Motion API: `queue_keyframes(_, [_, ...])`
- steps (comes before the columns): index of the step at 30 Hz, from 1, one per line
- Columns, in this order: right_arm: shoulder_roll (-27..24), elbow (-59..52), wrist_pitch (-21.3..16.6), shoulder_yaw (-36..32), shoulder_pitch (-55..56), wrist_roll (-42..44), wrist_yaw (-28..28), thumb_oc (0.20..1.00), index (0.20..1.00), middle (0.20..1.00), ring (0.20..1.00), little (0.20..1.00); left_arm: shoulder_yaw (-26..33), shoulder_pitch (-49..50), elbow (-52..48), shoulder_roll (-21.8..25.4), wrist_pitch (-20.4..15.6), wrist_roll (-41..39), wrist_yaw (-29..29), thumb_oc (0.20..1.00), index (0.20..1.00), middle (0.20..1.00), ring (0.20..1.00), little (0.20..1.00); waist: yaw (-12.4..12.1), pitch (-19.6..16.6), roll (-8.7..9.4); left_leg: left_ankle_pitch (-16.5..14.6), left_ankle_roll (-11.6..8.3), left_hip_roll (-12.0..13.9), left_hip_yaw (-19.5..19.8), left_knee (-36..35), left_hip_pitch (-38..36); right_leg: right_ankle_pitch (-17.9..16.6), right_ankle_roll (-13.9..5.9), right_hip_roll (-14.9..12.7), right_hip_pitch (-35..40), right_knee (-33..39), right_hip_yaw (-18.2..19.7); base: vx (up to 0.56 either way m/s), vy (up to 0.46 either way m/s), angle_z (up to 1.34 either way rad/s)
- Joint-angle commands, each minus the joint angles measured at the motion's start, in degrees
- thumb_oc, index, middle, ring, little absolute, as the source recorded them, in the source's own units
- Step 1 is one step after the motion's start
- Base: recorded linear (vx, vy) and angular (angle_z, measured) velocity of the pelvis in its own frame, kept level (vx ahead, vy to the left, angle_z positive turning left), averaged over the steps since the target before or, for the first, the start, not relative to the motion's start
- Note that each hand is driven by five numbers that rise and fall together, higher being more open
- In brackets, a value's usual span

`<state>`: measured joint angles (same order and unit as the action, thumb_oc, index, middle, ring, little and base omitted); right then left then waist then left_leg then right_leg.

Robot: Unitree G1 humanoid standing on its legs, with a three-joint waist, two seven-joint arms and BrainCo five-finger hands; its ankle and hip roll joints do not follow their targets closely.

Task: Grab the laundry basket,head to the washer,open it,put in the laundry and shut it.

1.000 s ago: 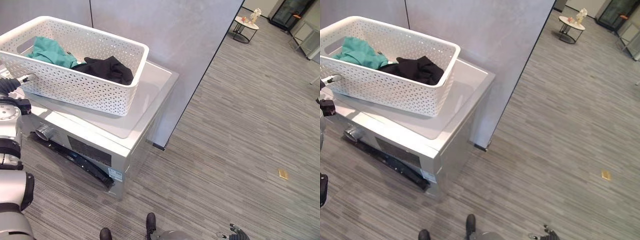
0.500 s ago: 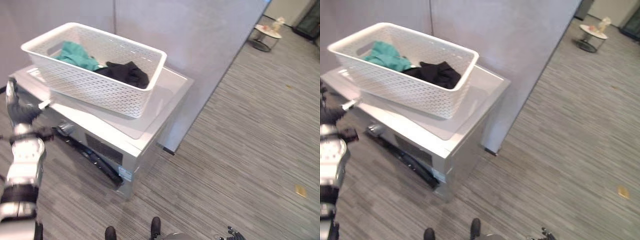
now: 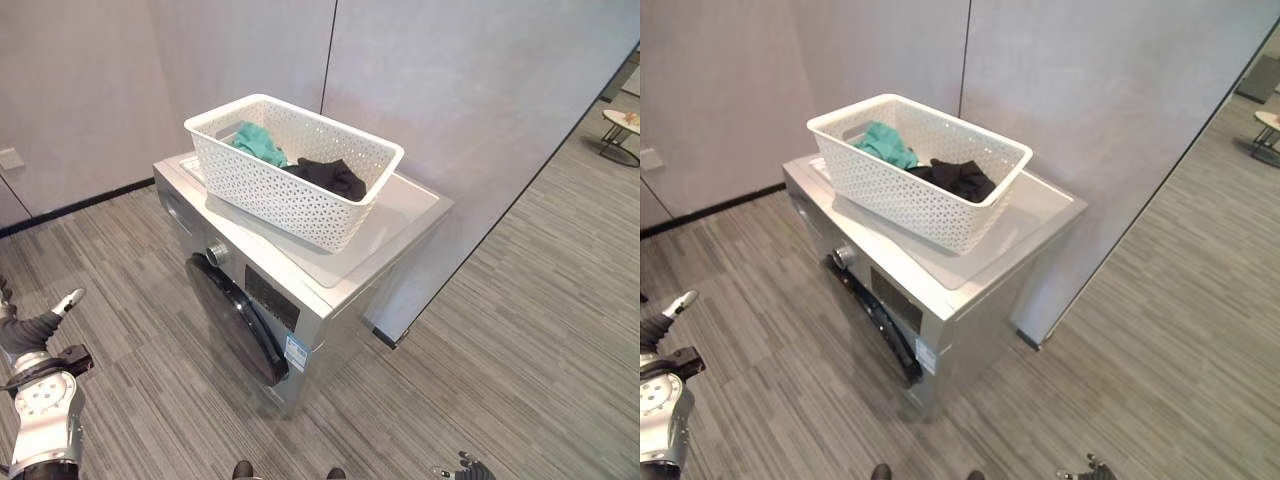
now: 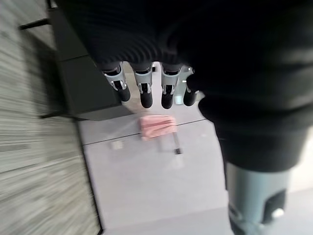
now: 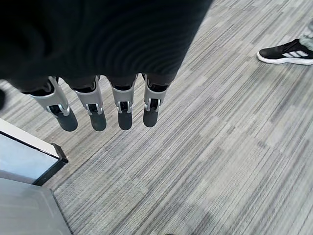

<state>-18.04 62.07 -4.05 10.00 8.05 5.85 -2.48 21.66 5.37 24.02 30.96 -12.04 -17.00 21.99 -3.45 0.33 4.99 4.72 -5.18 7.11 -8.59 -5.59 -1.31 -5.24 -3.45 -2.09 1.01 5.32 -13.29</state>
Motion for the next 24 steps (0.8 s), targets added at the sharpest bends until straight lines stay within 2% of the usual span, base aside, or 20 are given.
queue_keyframes(1, [-1.58, 1.4, -0.41, -0.49, -0.61, -0.63, 0.08, 1.0, 1.0, 1.0, 1.0, 1.0, 1.76, -2.39, 0.43, 1.86, -1.87, 1.73, -0.39, 1.0, 1.0, 1.0, 1.0, 1.0, -0.44, 0.08, 0.67, -8.35, 1.56, 0.89, 1.55, 0.79, -5.06, -2.49, -7.21, -8.24, -3.25, -0.32, 1.86, -0.01, 0.035, 0.0])
queue_keyframes(6, [-1.43, 4.1, -0.16, -1.22, -0.45, -0.41, -0.16, 1.0, 1.0, 1.0, 1.0, 1.0, -0.63, -0.34, 9.34, 0.91, 0.6, 3.85, -2.57, 1.0, 1.0, 1.0, 1.0, 1.0, 0.03, -0.34, 0.32, -8.18, 1.69, 0.49, 1.75, 0.65, -5.3, -2.64, -7.16, -8.49, -3.14, -0.32, 1.75, 0.0, 0.008, 0.0])
queue_keyframes(8, [-1.47, 5.56, 0.02, -1.05, -1.14, -0.66, -0.12, 1.0, 1.0, 1.0, 1.0, 1.0, -2.92, -1.1, 19.7, 1.12, 1.94, 4.17, -5.04, 1.0, 1.0, 1.0, 1.0, 1.0, 0.45, -0.5, 0.05, -8.01, 1.69, 0.37, 1.65, 0.61, -5.37, -2.7, -7.17, -8.61, -3.12, -0.32, 1.86, 0.0, 0.0, 0.0])
queue_keyframes(10, [-1.52, 6.43, -0.08, -0.29, -1.8, -1.19, -0.04, 1.0, 1.0, 1.0, 1.0, 1.0, -5.93, -3.29, 34.27, 1.38, 4.79, 6.74, -7.56, 1.0, 1.0, 1.0, 1.0, 1.0, 1.18, -0.75, -0.35, -7.87, 1.66, 0.23, 1.36, 0.59, -5.52, -2.81, -7.1, -8.7, -3.15, -0.32, 2.05, 0.0, 0.0, 0.0])
queue_keyframes(11, [-1.64, 7.1, -0.02, 0.51, -2.57, -1.87, -0.11, 1.0, 1.0, 1.0, 1.0, 1.0, -8.85, -4.92, 42.52, 1.86, 6.98, 12.17, -8.04, 1.0, 1.0, 1.0, 1.0, 1.0, 1.68, -0.8, -0.72, -8.05, 1.6, 0.3, 1.04, 0.59, -5.92, -2.7, -7.1, -8.53, -2.93, -0.32, 2.21, -0.02, 0.015, -0.04])
queue_keyframes(12, [-1.6, 7.12, -0.03, 0.44, -2.63, -1.87, -0.11, 1.0, 1.0, 1.0, 1.0, 1.0, -8.93, -5.1, 42.67, 1.92, 6.9, 12.15, -8.04, 1.0, 1.0, 1.0, 1.0, 1.0, 1.65, -0.88, -0.58, -7.87, 1.62, 0.18, 1.05, 0.59, -5.67, -2.81, -7.08, -8.65, -3.18, -0.32, 2.24, 0.0, 0.036, -0.05])
queue_keyframes(13, [-2.24, 7.24, -0.08, 0.9, -3.2, -2.46, 0.18, 1.0, 1.0, 1.0, 1.0, 1.0, -12.99, -5.82, 48.54, 1.62, 9.05, 20.16, -8.74, 1.0, 1.0, 1.0, 1.0, 1.0, 2.67, -1.31, -0.95, -8.02, 1.57, 0.03, 0.41, 0.59, -5.93, -2.88, -7.07, -8.65, -3.31, -0.32, 2.63, 0.0, 0.037, -0.04])
queue_keyframes(14, [-2.44, 6.7, -0.25, 0.94, -3.17, -2.37, 0.07, 1.0, 1.0, 1.0, 1.0, 1.0, -13.51, -5.34, 47.16, 0.9, 7.66, 20.44, -8.21, 1.0, 1.0, 1.0, 1.0, 1.0, 2.92, -1.48, -1.09, -8.08, 1.55, -0.03, 0.13, 0.59, -6.01, -2.87, -7.07, -8.62, -3.42, -0.32, 2.8, 0.01, 0.042, -0.04])
queue_keyframes(15, [-2.81, 5.72, -0.56, 0.9, -2.93, -1.33, 0.3, 1.0, 1.0, 1.0, 1.0, 1.0, -12.59, -4.16, 49.48, -1.32, 7.35, 16.24, -10.6, 1.0, 1.0, 1.0, 1.0, 1.0, 3.06, -1.6, -1.28, -8.09, 1.57, -0.05, 0.06, 0.59, -6.01, -2.9, -7.0, -8.61, -3.5, -0.32, 2.98, 0.01, 0.019, -0.07])
queue_keyframes(20, [-2.97, 6.95, -0.36, 0.83, -3.56, -2.15, 0.27, 1.0, 1.0, 1.0, 1.0, 1.0, -16.04, -3.51, 55.26, -5.03, 9.17, 20.61, -11.9, 1.0, 1.0, 1.0, 1.0, 1.0, 3.78, -2.11, -1.73, -8.17, 1.49, -0.01, -0.29, 0.59, -6.36, -2.73, -6.87, -8.41, -3.42, -0.32, 3.02, 0.01, 0.007, -0.09])
queue_keyframes(23, [-2.96, 6.96, -0.19, 0.75, -3.51, -2.4, 0.22, 1.0, 1.0, 1.0, 1.0, 1.0, -16.13, -3.12, 56.05, -5.53, 9.27, 20.9, -12.14, 1.0, 1.0, 1.0, 1.0, 1.0, 3.87, -2.27, -1.85, -8.17, 1.47, 0.01, -0.46, 0.59, -6.4, -2.69, -6.83, -8.37, -3.51, -0.32, 3.15, 0.02, 0.003, -0.01])
queue_keyframes(24, [-5.51, 9.85, 1.52, 4.57, -9.28, -8.27, 0.59, 1.0, 1.0, 1.0, 1.0, 1.0, -25.62, -7.55, 57.79, -12.31, 10.73, 20.7, -15.51, 1.0, 1.0, 1.0, 1.0, 1.0, 1.3, -1.14, -2.26, -4.95, 1.3, -1.09, -0.78, 5.98, -2.48, 5.6, -2.23, -5.48, 4.12, -6.59, -1.53, 0.09, 0.024, 0.04])
